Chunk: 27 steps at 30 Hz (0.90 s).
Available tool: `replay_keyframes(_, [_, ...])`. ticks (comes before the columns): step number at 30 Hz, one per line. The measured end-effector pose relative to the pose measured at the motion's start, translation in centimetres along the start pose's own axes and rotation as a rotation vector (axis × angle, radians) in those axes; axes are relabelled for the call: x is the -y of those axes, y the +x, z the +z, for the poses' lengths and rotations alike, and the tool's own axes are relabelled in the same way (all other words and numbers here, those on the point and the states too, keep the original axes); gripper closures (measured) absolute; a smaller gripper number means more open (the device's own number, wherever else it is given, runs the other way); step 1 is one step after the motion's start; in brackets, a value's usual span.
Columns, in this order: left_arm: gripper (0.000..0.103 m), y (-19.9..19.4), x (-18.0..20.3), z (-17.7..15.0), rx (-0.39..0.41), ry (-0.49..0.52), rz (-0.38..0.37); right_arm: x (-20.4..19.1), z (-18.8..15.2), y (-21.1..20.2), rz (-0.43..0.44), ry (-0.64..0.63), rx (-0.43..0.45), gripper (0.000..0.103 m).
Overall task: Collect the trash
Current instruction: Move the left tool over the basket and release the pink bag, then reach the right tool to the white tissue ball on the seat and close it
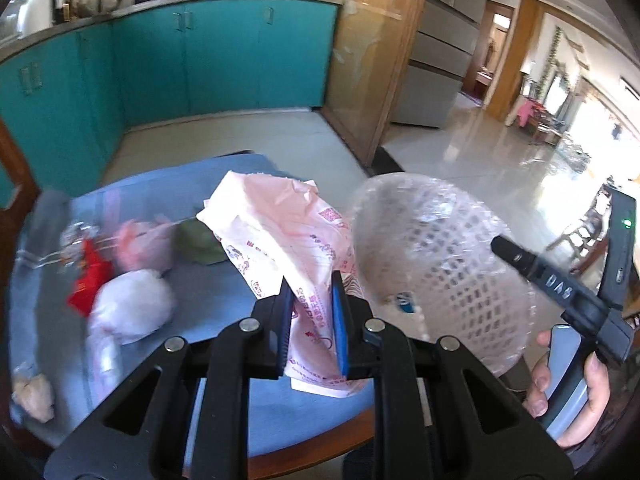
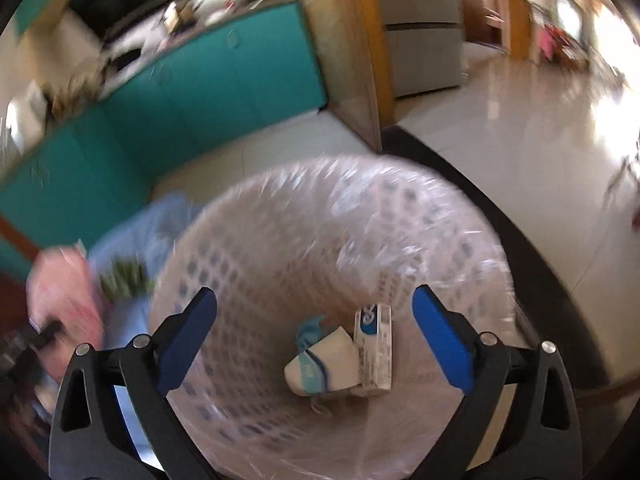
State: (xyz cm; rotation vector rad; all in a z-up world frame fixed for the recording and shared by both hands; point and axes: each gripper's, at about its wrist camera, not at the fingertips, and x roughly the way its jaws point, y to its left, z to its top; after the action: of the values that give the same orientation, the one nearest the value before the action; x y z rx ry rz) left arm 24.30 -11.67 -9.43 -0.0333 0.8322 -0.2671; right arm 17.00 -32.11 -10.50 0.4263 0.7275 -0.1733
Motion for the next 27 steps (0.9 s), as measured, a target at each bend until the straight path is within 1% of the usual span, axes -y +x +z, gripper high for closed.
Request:
replay_keyframes(3, [0.083, 1.6, 2.7, 0.8, -0.012, 0.032, -0.102, 1.9, 0.7, -1.5, -0.008, 0.105, 0.087, 0.007])
replay_keyframes(6, [0.081, 3.2, 5.0, 1.0, -0.037, 0.062, -0.181, 2.8, 1.0, -2.4, 0.008, 0.15, 0.145, 0.007])
replay_keyframes(7, [0.075, 4.0, 5.8, 0.9, -0.05, 0.08, -0.199, 2.9, 1.1, -2.7, 0.012, 0.156, 0.155, 0.007])
replay_keyframes(8, [0.068, 4.6, 6.4, 0.8, -0.06, 0.098, -0.201, 3.0, 1.1, -2.9, 0.018, 0.161, 0.165, 0.007])
replay_keyframes(9, [0.051, 4.9, 6.6, 0.7, -0.064, 0.106, -0.191, 3.0, 1.1, -2.9, 0.026, 0.164, 0.175, 0.007])
replay_keyframes(10, [0.038, 4.9, 6.6, 0.5, -0.055, 0.11, -0.163, 2.8, 1.1, -2.9, 0.027, 0.165, 0.179, 0.007])
replay_keyframes(12, [0.032, 4.1, 5.7, 0.2, -0.027, 0.09, -0.132, 2.8, 1.2, -2.7, 0.028, 0.161, 0.176, 0.007])
replay_keyframes(14, [0.031, 2.7, 3.8, 0.0, -0.002, 0.049, -0.091, 2.3, 1.1, -2.4, 0.033, 0.142, 0.163, 0.007])
replay_keyframes(15, [0.03, 1.8, 2.7, -0.2, 0.014, 0.028, -0.058, 2.2, 1.0, -2.5, 0.037, 0.133, 0.16, 0.007])
replay_keyframes(17, [0.028, -0.8, -0.2, -1.5, 0.06, -0.004, 0.046, 1.2, 0.8, -2.5, 0.062, 0.098, 0.152, 0.007])
replay_keyframes(18, [0.026, -1.8, -1.2, -2.2, 0.075, -0.009, 0.079, -0.2, 0.7, -2.3, 0.095, 0.052, 0.142, 0.007])
replay_keyframes(19, [0.024, -3.4, -2.8, -3.5, 0.093, -0.012, 0.132, -1.0, 0.6, -2.2, 0.119, 0.014, 0.13, 0.007])
replay_keyframes(21, [0.023, -5.7, -5.2, -5.8, 0.098, -0.01, 0.2, -5.0, -0.3, -1.5, 0.202, -0.13, 0.079, 0.007])
replay_keyframes(23, [0.023, -8.0, -7.6, -8.7, 0.069, -0.007, 0.26, -9.5, -1.8, -1.0, 0.296, -0.281, 0.023, 0.007])
replay_keyframes(25, [0.023, -10.5, -10.2, -11.5, 0.034, -0.027, 0.318, -15.7, -4.4, -0.1, 0.441, -0.476, -0.084, 0.007])
replay_keyframes(27, [0.023, -12.6, -12.2, -13.5, 0.017, -0.06, 0.35, -21.2, -7.1, 0.1, 0.553, -0.639, -0.162, 0.007])
